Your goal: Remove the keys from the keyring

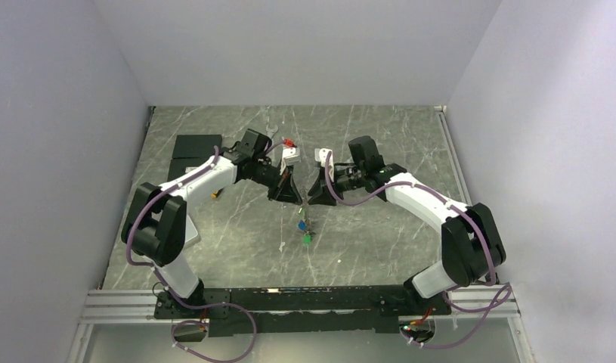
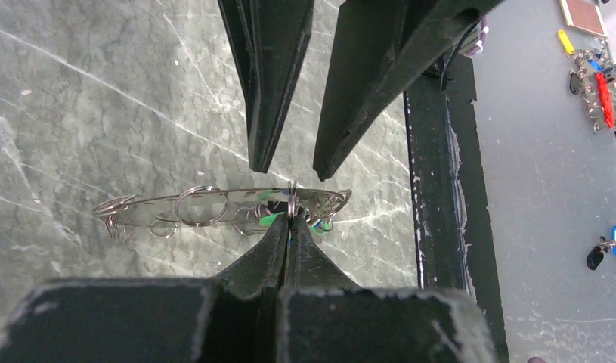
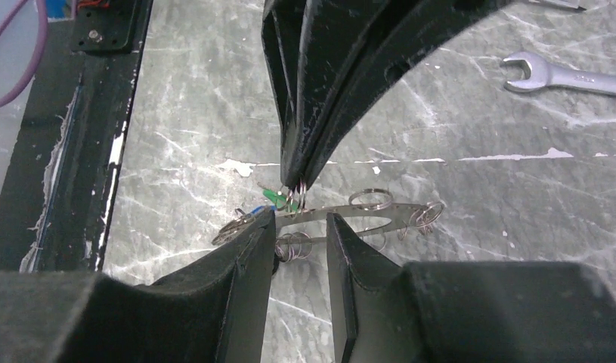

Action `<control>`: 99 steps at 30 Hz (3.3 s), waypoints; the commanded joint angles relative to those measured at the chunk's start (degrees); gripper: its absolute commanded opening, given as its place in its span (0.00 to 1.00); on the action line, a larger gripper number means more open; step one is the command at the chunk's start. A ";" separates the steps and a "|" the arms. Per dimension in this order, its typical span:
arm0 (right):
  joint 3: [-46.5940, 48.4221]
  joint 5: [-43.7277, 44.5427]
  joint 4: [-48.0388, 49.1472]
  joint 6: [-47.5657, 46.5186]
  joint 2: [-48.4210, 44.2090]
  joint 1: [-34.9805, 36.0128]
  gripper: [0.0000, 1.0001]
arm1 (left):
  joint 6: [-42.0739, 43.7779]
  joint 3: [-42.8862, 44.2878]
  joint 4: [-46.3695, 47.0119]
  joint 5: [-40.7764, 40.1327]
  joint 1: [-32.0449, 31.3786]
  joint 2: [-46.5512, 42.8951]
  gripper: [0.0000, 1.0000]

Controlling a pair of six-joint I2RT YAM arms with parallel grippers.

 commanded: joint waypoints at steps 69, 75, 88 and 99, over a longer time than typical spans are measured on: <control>-8.77 7.08 27.30 20.89 -2.21 1.50 0.00 | -13.95 -4.08 10.76 8.54 4.35 -0.15 0.40; -10.44 7.07 32.79 25.32 -2.00 0.70 0.00 | -15.30 -5.22 12.67 9.45 4.34 -0.22 0.34; -13.65 5.18 42.39 33.78 -1.29 -0.07 0.00 | -20.23 -5.59 17.27 8.83 4.34 2.22 0.14; -15.53 5.16 46.66 36.94 -0.73 -0.22 0.00 | -24.09 -6.44 20.90 9.71 4.26 3.82 0.00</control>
